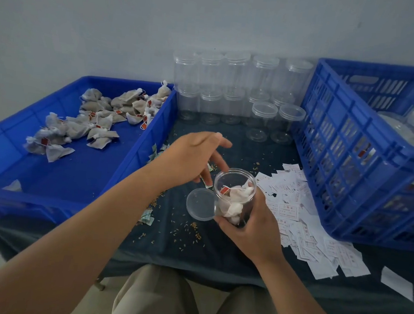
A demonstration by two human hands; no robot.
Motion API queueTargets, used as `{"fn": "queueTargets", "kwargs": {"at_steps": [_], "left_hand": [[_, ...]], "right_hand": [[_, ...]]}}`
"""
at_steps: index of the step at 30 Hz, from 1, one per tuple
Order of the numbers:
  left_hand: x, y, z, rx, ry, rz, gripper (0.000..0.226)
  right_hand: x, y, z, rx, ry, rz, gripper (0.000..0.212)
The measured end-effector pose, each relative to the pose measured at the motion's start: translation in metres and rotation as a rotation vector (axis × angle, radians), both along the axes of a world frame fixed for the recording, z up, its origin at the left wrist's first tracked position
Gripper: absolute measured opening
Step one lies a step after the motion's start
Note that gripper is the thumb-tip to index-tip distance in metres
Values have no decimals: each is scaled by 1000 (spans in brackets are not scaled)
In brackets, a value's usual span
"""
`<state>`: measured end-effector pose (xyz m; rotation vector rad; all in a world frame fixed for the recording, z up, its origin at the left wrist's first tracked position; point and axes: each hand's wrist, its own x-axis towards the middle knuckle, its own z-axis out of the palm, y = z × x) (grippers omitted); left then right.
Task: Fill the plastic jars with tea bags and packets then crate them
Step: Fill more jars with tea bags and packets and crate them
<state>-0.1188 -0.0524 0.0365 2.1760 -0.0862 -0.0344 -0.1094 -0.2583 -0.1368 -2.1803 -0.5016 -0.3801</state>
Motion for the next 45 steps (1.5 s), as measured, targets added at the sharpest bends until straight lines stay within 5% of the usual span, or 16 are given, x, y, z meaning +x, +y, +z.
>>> {"fn": "queueTargets", "kwargs": {"at_steps": [3, 7, 10, 12, 19, 24, 28, 33, 40, 45], "left_hand": [[-13, 20, -2, 202, -181, 67, 19], [-28, 98, -12, 763, -324, 374, 45], [-30, 196, -14, 934, 198, 484, 40], [-36, 258, -26, 1034, 637, 469, 63], [-50, 359, -63, 847, 803, 802, 102], [-32, 352, -70, 728, 950, 704, 86], [-21, 358, -72, 529, 695, 692, 61], [14, 361, -56, 739, 605, 640, 87], [79, 344, -64, 794, 494, 547, 116], [104, 336, -97, 809, 503, 438, 73]], "right_hand": [[-1, -2, 0, 15, -1, -5, 109], [-1, -5, 3, 109, 71, -36, 106], [3, -4, 2, 126, 130, -62, 104], [4, -2, 0, 104, 153, -69, 101], [-2, 3, 6, 39, 133, 9, 107], [1, 2, 3, 17, 133, -4, 110], [-1, 3, 8, 10, 186, -6, 111], [-3, 2, 10, 25, 243, 4, 119], [-2, 5, 8, 56, 298, 17, 119], [3, 5, 0, 97, 306, -18, 118]]}}
